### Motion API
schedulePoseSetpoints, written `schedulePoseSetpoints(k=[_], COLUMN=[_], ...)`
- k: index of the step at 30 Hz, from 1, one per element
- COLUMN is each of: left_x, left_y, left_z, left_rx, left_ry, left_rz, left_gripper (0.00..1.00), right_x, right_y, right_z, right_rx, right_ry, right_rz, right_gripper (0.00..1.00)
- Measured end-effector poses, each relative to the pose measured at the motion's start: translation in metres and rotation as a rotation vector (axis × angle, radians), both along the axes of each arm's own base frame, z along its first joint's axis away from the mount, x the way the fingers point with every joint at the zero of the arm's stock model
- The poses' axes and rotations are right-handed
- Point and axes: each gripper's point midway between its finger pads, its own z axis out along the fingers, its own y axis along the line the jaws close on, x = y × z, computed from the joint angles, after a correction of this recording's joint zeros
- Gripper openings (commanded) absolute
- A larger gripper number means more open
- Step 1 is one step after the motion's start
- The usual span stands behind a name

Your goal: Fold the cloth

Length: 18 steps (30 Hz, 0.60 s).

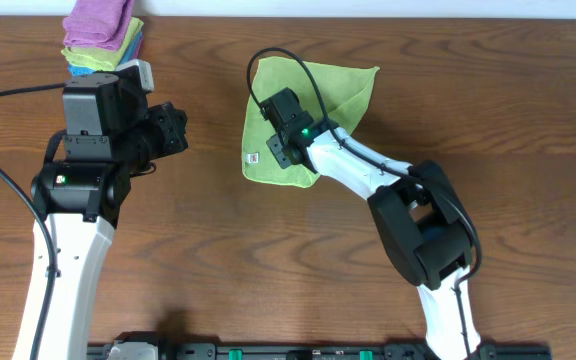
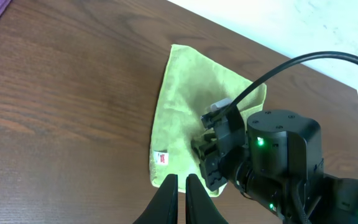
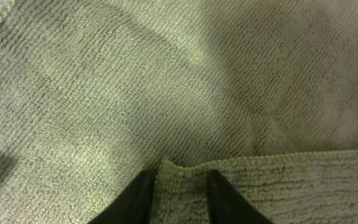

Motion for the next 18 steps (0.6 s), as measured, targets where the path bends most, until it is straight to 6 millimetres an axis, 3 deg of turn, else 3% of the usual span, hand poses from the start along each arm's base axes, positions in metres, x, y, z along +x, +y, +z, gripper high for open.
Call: schedulePoseSetpoints(k=[4, 8, 15, 18], left_x=[0.000, 0.000, -0.001, -0.007], left_y=[0.000, 0.000, 0.000, 0.000], left_z=[0.000, 0.000, -0.002, -0.014], left_rx=[0.000, 0.000, 0.004, 0.018], left_ry=[0.000, 0.000, 0.009, 0.061], left_rz=[0.000, 0.000, -0.003, -0.014], left_gripper=[0.07, 0.07, 0.06, 0.06], right_x=[0.000, -0.002, 0.001, 0.000], right_y=[0.000, -0.002, -0.002, -0.007], right_z=[0.000, 0.000, 0.022, 0.037], right_rx=[-0.002, -0.014, -0.044, -0.075], right_ry=[0.000, 0.015, 0.038, 0.058], right_rz=[0.002, 0.004, 0.000, -0.018], right_gripper=[0.17, 0.01, 0.01, 0.01])
